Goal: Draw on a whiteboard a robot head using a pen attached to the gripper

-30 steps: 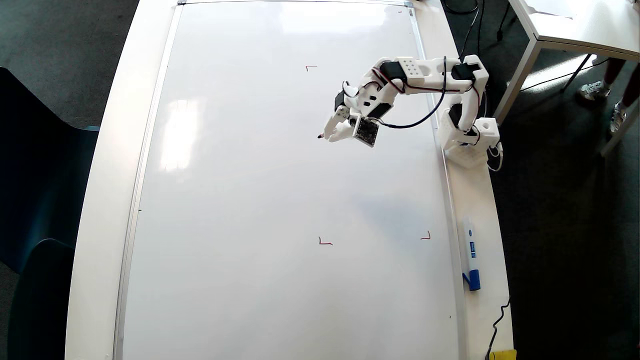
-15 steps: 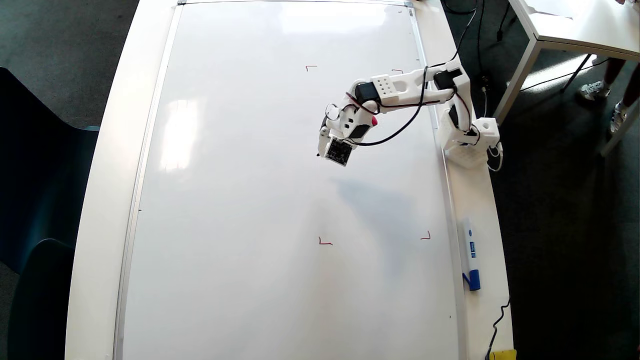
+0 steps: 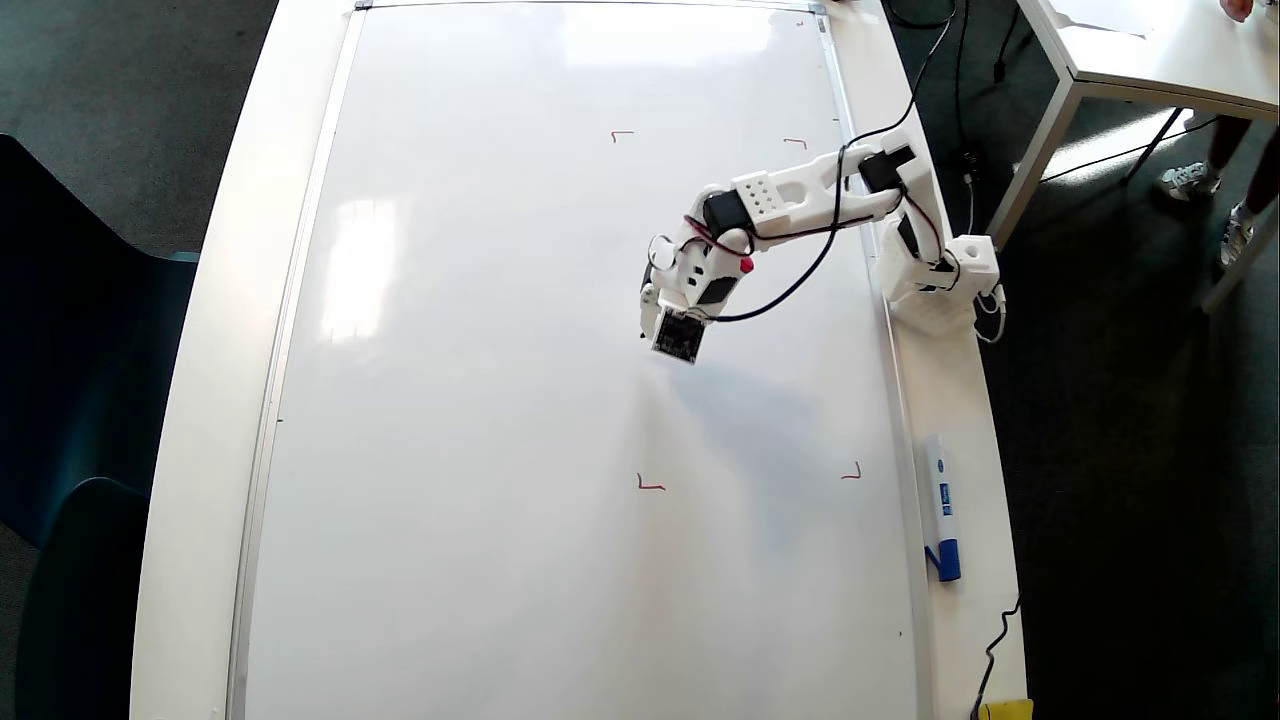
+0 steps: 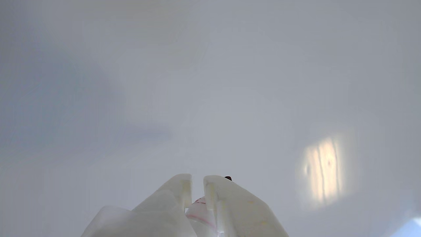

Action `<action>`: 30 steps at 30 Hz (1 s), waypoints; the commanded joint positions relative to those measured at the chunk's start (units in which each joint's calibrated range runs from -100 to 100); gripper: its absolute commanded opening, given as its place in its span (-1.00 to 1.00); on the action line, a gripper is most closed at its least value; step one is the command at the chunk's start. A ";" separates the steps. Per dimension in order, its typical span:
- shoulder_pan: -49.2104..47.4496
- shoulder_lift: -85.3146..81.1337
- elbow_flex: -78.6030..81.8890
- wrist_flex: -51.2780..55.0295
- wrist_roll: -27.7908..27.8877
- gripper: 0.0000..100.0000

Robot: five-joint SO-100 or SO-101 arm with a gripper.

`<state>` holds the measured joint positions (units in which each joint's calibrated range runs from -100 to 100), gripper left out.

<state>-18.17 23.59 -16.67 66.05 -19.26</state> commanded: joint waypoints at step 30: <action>-2.41 -2.08 10.82 -3.49 0.17 -0.99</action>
<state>-19.76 25.71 -10.46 62.75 -19.26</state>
